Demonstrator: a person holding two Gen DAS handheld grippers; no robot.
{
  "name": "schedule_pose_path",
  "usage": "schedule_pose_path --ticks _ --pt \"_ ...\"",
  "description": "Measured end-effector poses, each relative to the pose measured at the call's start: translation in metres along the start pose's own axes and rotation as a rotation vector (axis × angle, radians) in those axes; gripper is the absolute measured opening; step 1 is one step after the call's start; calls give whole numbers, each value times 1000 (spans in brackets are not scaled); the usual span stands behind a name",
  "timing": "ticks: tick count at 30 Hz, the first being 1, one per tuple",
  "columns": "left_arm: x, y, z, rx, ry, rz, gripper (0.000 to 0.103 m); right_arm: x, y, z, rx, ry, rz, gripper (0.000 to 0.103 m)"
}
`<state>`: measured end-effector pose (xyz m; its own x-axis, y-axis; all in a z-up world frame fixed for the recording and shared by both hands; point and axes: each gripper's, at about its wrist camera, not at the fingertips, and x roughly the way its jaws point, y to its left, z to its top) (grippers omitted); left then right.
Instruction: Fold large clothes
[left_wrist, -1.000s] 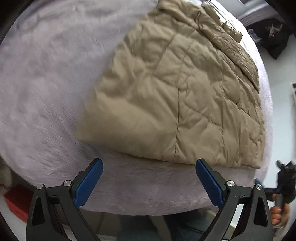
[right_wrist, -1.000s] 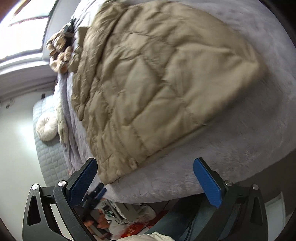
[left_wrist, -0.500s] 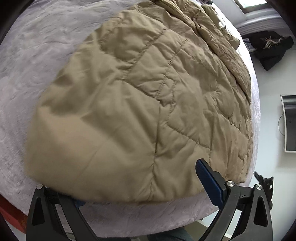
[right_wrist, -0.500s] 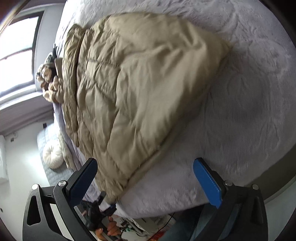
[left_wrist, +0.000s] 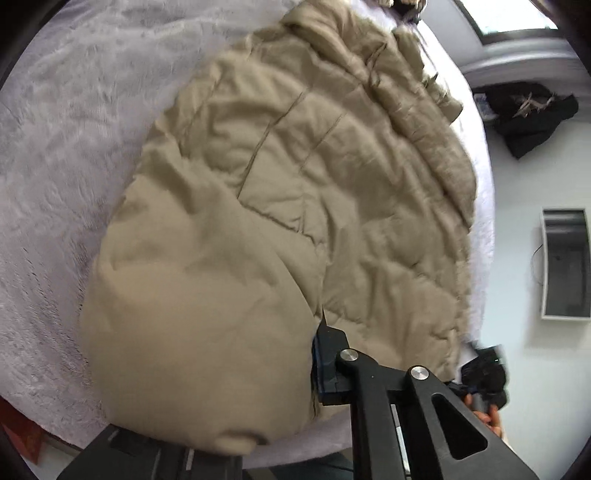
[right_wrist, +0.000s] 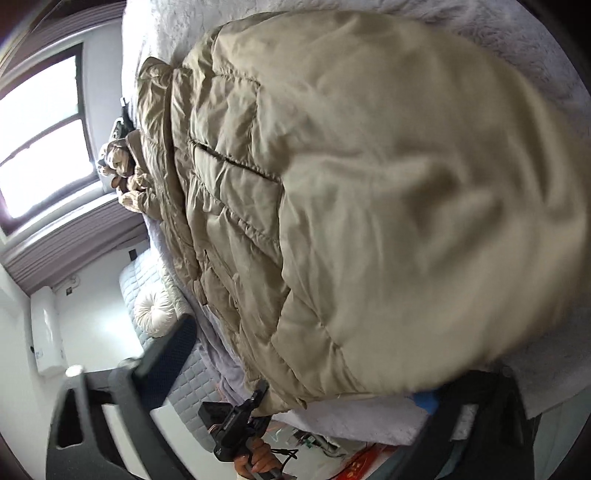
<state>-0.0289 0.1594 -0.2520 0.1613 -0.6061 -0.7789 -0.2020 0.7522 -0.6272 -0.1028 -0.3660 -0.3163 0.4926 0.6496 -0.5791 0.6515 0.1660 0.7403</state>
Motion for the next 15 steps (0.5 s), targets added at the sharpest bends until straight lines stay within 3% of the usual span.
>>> schedule_pose_path --ticks 2,4,9,15 --pt "-12 -5 6 -15 -20 -11 15 2 -1 7 29 11 -43 26" --pt "-27 -20 17 -16 -58 -11 15 2 3 12 36 23 -57 13" --pt "-67 -61 58 23 -195 -16 15 -7 65 25 -161 53 -27 10" --pt "-89 -116 133 146 -319 -47 15 -11 182 56 -443 36 -18 10"
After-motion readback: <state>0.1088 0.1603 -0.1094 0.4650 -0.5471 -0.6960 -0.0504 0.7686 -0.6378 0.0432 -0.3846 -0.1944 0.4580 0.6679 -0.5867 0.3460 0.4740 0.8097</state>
